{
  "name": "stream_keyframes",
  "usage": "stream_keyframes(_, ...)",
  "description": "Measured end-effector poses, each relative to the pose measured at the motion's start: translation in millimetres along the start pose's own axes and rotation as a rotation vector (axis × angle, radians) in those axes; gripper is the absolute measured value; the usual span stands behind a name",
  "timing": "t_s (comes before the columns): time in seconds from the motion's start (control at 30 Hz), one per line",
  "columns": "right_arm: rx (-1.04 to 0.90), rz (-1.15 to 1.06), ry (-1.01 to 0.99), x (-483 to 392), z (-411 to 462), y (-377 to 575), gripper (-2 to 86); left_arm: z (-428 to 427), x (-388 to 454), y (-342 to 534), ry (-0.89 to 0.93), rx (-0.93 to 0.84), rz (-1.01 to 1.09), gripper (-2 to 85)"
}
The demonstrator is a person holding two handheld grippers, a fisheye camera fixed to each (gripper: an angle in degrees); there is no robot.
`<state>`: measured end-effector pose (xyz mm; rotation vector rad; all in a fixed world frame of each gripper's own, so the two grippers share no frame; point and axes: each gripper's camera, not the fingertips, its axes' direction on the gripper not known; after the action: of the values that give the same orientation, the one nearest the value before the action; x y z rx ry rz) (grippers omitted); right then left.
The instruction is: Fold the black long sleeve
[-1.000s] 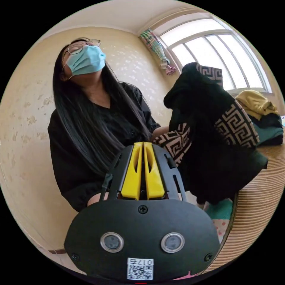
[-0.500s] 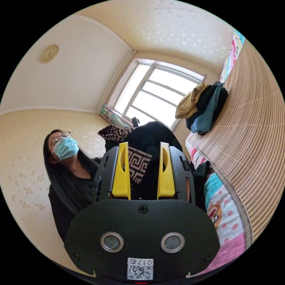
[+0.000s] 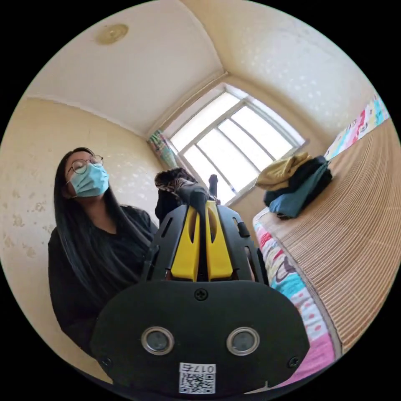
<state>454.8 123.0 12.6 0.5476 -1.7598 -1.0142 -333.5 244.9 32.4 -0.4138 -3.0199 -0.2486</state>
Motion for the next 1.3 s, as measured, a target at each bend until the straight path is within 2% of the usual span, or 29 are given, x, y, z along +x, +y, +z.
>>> stream_keyframes(0.03, 0.057, -0.028, 0.035, -14.9, -8.5, -4.5, 3.9, -3.1, 7.1, 0.9, -0.076, -0.005, 0.001, 1.7)
stream_keyframes(0.1, 0.239, -0.16, 0.182, -83.5, -29.2, -16.3, 3.8, -11.5, 31.5, 8.1, -0.399, -0.02, -0.033, 1.9)
stream_keyframes(0.13, 0.273, -0.191, 0.22, -100.8, -30.6, -17.9, 3.8, -11.6, 35.4, 10.6, -0.484, -0.031, -0.05, 1.9)
stream_keyframes(0.2, 0.362, -0.26, 0.406, -161.4, -22.1, -22.5, 3.8, -3.2, 41.8, 22.3, -0.812, -0.084, -0.118, 1.5)
stream_keyframes(0.27, 0.415, -0.274, 0.518, -195.3, -6.1, -23.4, 3.8, 4.1, 38.7, 33.0, -0.927, -0.086, -0.143, 1.0)
stream_keyframes(0.37, 0.485, -0.371, 0.45, -231.7, 27.5, -21.8, 3.8, 26.3, 12.4, 49.5, -1.006, -0.151, -0.186, 0.0)
stream_keyframes(0.43, 0.514, -0.419, 0.406, -247.3, 49.9, -23.0, 3.8, 46.3, 2.0, 54.6, -1.009, -0.158, -0.137, -0.2)
stream_keyframes(0.57, 0.639, -0.473, 0.538, -277.0, 90.9, -16.8, 3.8, 96.3, -0.9, 53.2, -0.943, -0.057, 0.102, -0.4)
stream_keyframes(0.63, 0.669, -0.467, 0.622, -280.4, 110.8, -20.3, 3.7, 117.0, -10.5, 46.3, -1.032, -0.023, 0.142, -0.5)
stream_keyframes(0.7, 0.658, -0.46, 0.826, -272.3, 147.2, -38.5, 3.4, 149.2, -27.7, 35.8, -1.273, -0.004, 0.233, -0.5)
stream_keyframes(0.73, 0.639, -0.445, 0.894, -267.2, 157.1, -47.3, 3.3, 156.0, -34.3, 32.5, -1.329, -0.001, 0.253, -0.5)
stream_keyframes(0.8, 0.536, -0.358, 1.13, -233.6, 192.0, -93.7, 2.9, 169.8, -72.4, 15.3, -1.505, 0.015, 0.313, -0.5)
stream_keyframes(0.93, 0.306, -0.322, 1.418, -126.1, 238.2, -192.6, 3.2, 139.4, -174.1, -36.1, -1.746, 0.01, 0.287, -0.2)
stream_keyframes(1.03, 0.056, -0.207, 1.571, 35.8, 263.8, -294.6, 5.1, 72.7, -302.5, -85.7, -1.988, -0.064, 0.186, 0.6)
stream_keyframes(1.1, -0.16, 0.055, 1.639, 185.0, 269.6, -342.8, 10.7, 7.4, -397.1, -98.3, -2.15, -0.214, 0.024, 1.9)
stream_keyframes(1.2, -0.315, 0.247, 1.596, 302.4, 282.8, -311.0, 13.4, -47.3, -455.7, -59.7, -2.223, -0.249, -0.194, 3.5)
stream_keyframes(1.3, -0.415, 0.225, 1.568, 366.1, 319.8, -222.6, 12.6, -70.7, -480.5, 22.6, -2.245, -0.244, -0.184, 3.2)
